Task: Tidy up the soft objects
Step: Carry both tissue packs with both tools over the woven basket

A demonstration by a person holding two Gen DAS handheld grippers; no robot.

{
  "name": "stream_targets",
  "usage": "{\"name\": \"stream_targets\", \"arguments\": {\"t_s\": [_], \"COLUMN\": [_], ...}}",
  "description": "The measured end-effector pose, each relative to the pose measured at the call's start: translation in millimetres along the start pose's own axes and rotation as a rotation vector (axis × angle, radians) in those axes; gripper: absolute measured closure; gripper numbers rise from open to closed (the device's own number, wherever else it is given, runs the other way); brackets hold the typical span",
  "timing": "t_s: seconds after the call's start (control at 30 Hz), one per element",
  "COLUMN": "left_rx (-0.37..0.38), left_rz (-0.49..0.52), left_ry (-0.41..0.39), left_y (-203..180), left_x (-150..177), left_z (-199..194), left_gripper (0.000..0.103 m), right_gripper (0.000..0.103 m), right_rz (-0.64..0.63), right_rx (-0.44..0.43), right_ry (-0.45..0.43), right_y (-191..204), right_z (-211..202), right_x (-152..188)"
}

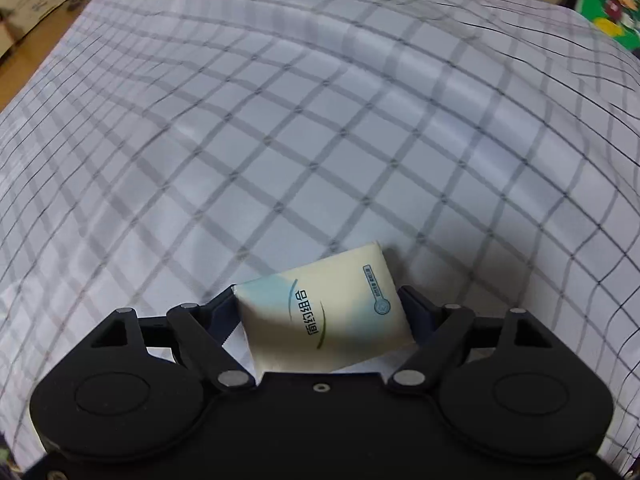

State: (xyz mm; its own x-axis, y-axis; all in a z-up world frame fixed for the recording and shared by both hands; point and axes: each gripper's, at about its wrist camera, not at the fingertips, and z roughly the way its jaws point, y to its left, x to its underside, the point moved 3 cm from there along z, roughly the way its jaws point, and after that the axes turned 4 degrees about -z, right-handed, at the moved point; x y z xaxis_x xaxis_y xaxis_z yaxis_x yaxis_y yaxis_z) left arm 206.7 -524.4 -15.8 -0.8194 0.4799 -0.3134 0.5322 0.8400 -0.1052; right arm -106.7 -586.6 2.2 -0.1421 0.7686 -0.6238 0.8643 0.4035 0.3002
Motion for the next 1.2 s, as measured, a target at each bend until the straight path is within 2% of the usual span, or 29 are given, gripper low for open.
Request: {"name": "stream_targets", "arguments": {"t_s": [0.2,0.33,0.5,0.63,0.77,0.9,1.03,1.2], "left_rx": [-0.071,-0.137,-0.185,-0.202,-0.184,-0.148,-0.164,-0.094], "left_rz": [-0.085,-0.154,-0.220,-0.232,-0.200,-0.157,-0.092,-0.069], "left_ry": [0.006,0.010,0.033,0.063,0.056,0.046,0.036,0.053], "left_y": [75,135,198,231,240,231,213,200], "left_x": [9,26,62,101,142,169,199,230], "left_z": [-15,-30,-43,-50,-65,-78,-88,-93], "left_gripper": [0.025,0.025,0.025,0.025,0.025,0.025,0.024,0.024], "right_gripper": [0.009,0.009,0.009,0.009,0.009,0.000,0.000,0.000], "right_rz": [-0.022,-0.037,-0.062,-0.086,-0.122,-0.218,-0.398,-0.574], "right_rx": [0.010,0.021,0.035,0.051,0.058,0.051,0.020,0.047], "right_ry": [-0.005,-0.006,-0.018,-0.035,-0.049,-0.059,0.006,0.086], "right_y": [3,5,10,13,19,34,59,80], "right_z": [0,1,0,-3,-5,-9,-4,0], "right_x": [0,0,1,3,3,3,11,25]}}
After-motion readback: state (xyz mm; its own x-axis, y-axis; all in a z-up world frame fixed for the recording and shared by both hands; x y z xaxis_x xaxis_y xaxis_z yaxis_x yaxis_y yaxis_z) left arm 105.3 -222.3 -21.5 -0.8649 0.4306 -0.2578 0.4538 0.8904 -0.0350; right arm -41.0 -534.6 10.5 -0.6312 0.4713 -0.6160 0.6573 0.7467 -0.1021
